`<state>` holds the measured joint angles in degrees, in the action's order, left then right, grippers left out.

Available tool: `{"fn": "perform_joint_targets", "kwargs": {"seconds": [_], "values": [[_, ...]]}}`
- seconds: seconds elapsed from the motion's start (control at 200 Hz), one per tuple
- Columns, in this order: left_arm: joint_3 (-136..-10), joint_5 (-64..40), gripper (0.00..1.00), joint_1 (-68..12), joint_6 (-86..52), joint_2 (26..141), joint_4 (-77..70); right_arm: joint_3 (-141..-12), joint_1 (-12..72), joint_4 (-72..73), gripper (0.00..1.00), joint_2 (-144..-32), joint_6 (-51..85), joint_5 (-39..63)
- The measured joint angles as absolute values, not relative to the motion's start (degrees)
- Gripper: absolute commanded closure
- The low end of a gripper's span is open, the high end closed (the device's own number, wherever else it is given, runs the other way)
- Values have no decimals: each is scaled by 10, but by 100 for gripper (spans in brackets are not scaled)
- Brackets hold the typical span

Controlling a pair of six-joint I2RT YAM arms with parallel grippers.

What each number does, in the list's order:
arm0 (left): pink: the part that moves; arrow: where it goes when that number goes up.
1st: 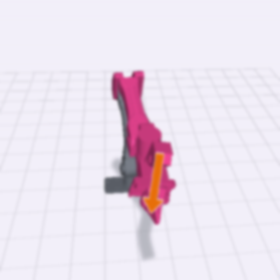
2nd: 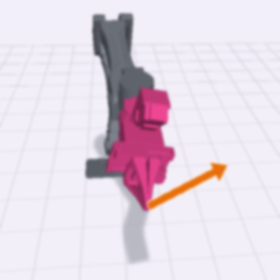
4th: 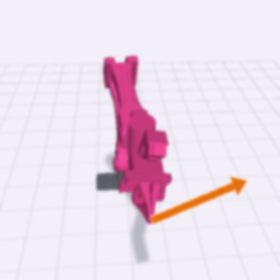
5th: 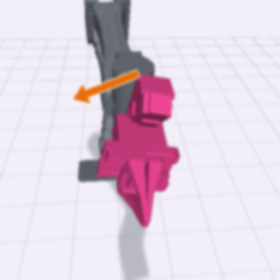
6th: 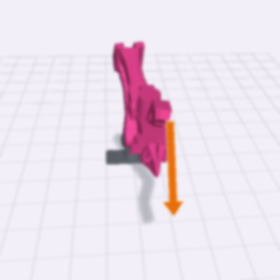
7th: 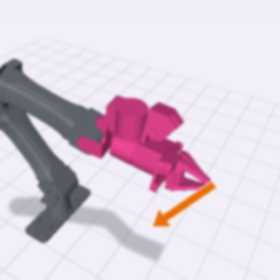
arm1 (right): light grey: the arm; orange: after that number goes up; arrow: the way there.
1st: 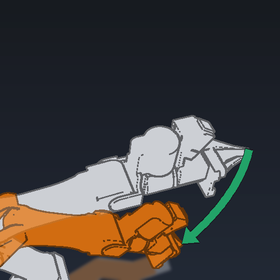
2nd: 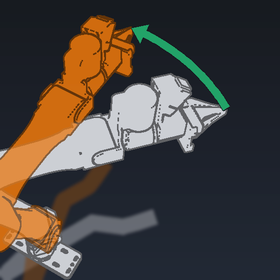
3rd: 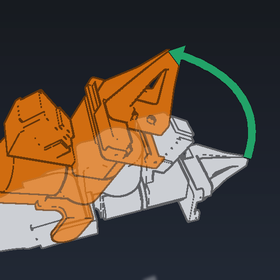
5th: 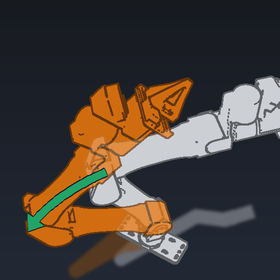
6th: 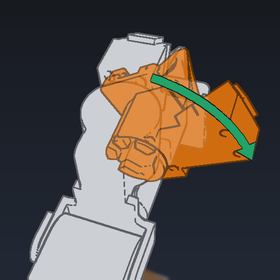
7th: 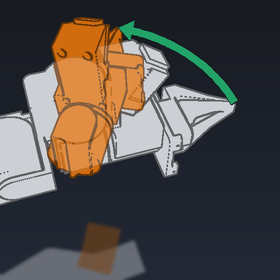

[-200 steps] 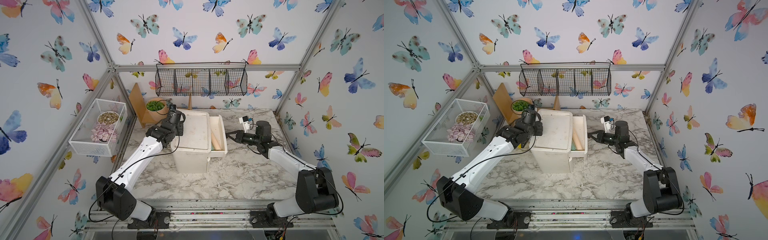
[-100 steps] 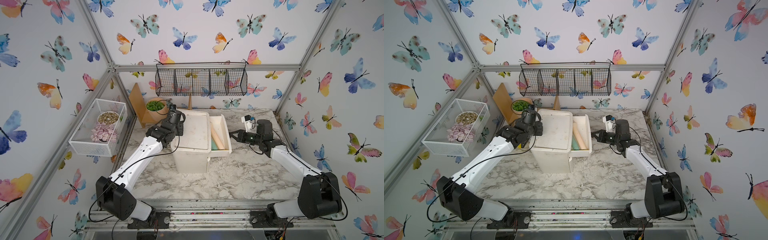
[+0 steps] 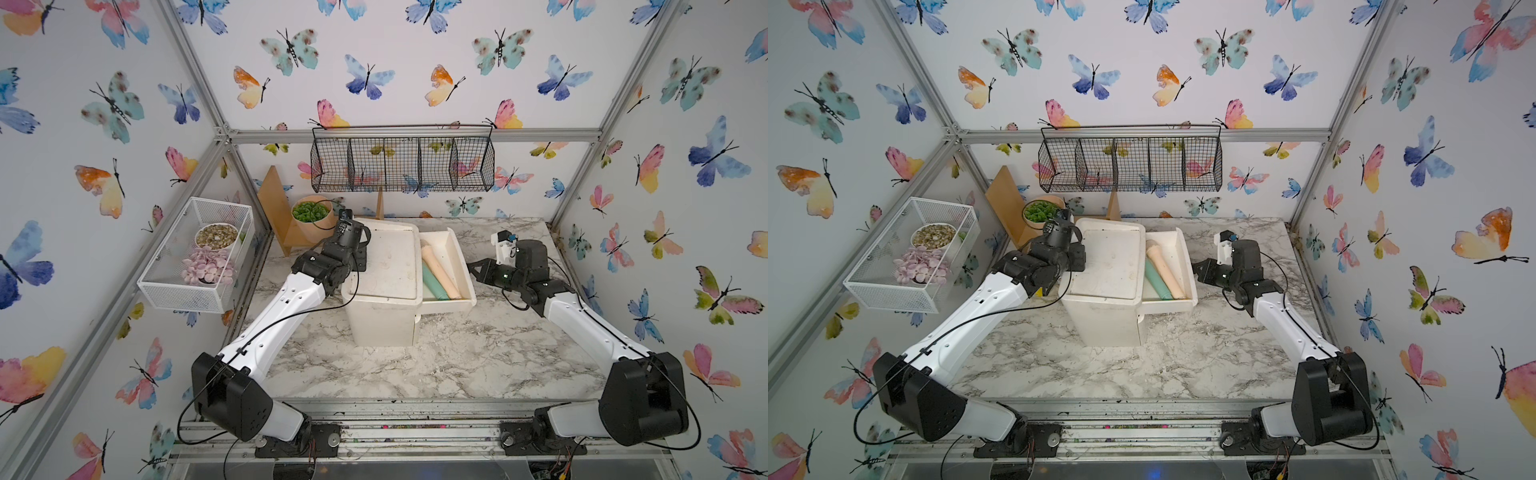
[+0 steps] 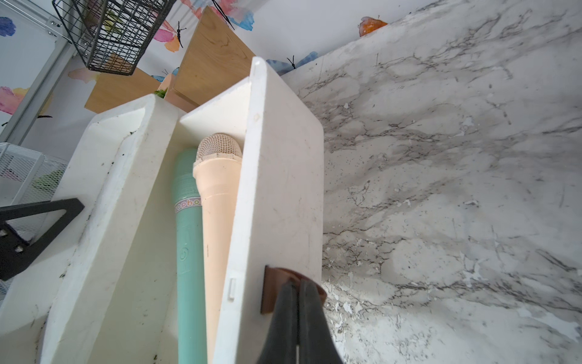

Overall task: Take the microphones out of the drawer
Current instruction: Open the drawer in the storage box, then pick up the microphone from the drawer.

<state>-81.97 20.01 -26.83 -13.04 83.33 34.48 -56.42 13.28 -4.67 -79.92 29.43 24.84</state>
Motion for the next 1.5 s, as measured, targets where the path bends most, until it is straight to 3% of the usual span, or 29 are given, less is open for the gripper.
{"fn": "perform_joint_targets", "kwargs": {"seconds": [0.145, 0.275, 0.39, 0.616, 1.101, 1.246, 1.502], "values": [[-820, 200, 87, -268, -130, 833, 345, -566, 133, -48, 97, -800, 300, 248], [-820, 200, 81, -268, -131, 833, 345, -569, 133, -51, 86, -800, 301, 249], [-820, 200, 77, -268, -124, 833, 345, -570, 124, -65, 71, -801, 296, 221], [-820, 203, 76, -269, -107, 834, 341, -612, 107, -134, 59, -801, 250, 181], [-820, 203, 80, -269, -107, 834, 341, -809, 117, -253, 45, -801, 138, 260], [-820, 203, 88, -267, -119, 834, 339, -867, 165, -299, 43, -823, 107, 263], [-820, 203, 91, -267, -124, 834, 339, -956, 256, -379, 43, -917, 48, 237]]}}
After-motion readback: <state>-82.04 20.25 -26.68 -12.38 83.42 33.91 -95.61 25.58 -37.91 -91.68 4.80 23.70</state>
